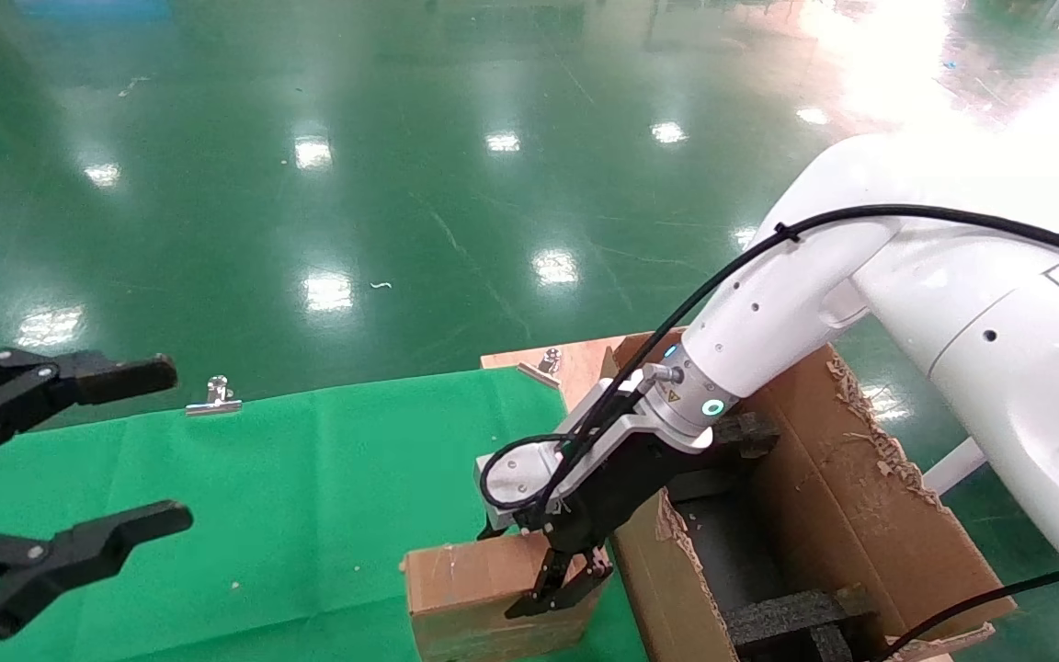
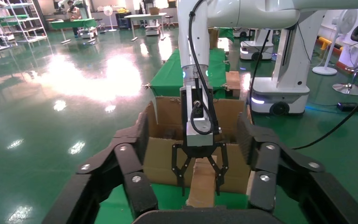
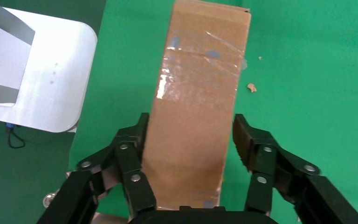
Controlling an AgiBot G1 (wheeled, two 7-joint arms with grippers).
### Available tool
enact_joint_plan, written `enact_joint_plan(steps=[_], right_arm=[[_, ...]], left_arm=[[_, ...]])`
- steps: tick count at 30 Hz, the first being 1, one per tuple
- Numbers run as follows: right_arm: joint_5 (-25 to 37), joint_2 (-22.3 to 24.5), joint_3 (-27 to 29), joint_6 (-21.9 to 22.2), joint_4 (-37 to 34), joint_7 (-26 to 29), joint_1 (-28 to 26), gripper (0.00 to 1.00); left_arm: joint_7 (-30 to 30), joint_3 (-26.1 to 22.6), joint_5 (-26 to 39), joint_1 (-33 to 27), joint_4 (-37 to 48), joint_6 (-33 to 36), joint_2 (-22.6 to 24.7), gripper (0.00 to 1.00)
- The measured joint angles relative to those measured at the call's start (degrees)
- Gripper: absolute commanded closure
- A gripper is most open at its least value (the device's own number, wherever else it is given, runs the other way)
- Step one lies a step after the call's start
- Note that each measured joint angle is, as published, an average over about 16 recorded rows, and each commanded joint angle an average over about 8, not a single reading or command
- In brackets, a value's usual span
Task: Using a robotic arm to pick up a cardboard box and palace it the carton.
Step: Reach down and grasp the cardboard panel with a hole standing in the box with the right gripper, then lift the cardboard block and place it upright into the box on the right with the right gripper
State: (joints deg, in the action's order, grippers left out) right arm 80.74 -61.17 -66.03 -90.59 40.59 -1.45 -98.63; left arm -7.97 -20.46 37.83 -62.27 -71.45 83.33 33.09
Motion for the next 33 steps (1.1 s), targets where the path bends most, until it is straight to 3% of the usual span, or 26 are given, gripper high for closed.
enact_joint_plan(steps=[16,33], right_arm=[[-3.09,1.11,0.06,-0.07,-1.0,-0.6,-2.13,1.0],[-16.04,6.45,-5.77,-0.96,-2.67,-5.07,-20.86,1.0]], left_arm=[[0.0,0.0,0.01,0.0,0.0,0.0,0.0,0.0],[0.0,-0.01,0.01,0.0,0.0,0.0,0.0,0.0]])
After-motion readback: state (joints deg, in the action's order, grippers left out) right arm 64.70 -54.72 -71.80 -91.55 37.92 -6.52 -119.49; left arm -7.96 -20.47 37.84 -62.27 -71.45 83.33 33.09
